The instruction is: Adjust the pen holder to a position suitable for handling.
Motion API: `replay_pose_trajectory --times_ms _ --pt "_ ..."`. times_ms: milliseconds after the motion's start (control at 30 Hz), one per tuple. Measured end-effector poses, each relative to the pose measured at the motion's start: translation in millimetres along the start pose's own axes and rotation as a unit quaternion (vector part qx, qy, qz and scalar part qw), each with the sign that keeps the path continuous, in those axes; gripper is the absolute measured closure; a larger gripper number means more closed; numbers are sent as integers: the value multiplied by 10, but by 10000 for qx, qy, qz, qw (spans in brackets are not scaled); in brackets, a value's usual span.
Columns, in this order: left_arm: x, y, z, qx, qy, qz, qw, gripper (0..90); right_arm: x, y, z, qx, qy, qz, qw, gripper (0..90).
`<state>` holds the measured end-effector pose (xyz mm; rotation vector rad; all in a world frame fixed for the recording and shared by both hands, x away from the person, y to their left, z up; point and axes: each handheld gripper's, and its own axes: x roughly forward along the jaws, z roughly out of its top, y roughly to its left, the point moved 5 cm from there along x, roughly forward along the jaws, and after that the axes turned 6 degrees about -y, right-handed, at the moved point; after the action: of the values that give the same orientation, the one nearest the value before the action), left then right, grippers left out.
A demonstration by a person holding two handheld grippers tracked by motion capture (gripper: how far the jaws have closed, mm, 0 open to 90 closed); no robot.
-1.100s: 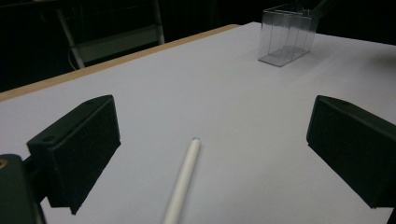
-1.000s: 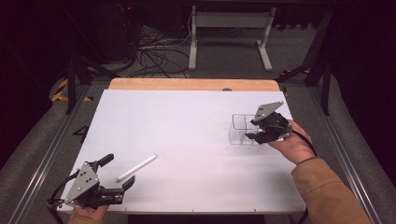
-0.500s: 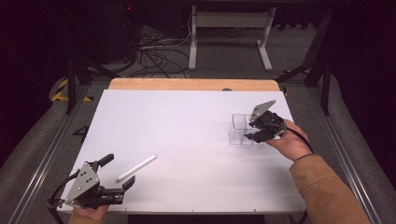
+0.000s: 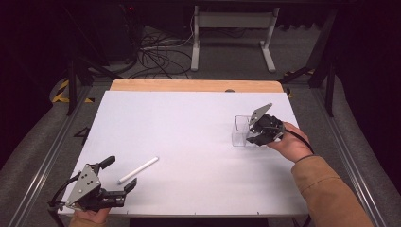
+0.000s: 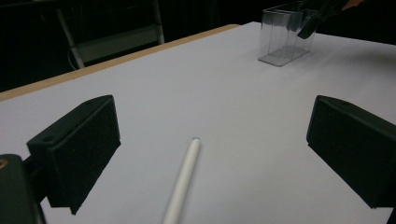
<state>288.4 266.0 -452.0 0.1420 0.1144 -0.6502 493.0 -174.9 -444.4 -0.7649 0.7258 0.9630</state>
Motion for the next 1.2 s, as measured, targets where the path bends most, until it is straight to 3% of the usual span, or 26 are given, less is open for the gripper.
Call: replay_pose_trajectory --times_ms 200,500,633,700,767,933,1200 --pt "-3 3 0 0 -3 5 10000 35 35 49 8 -79 88 100 9999 694" --pt "-4 0 3 15 -5 6 10000 35 16 64 4 -198 102 182 9996 736" --pt "-4 0 4 12 -9 8 10000 35 -14 90 0 -261 103 334 9990 841" --pt "-7 -1 4 20 5 3 10000 35 -24 112 12 -345 110 269 9990 879" --pt "-8 -1 5 21 2 4 10000 35 -41 113 30 -246 109 393 9989 880" --pt "-5 1 6 20 -19 13 10000 35 -98 187 154 -344 -119 508 9980 880" --pt "-7 -1 4 18 2 3 10000 35 -112 387 520 -572 -269 740 9953 869"
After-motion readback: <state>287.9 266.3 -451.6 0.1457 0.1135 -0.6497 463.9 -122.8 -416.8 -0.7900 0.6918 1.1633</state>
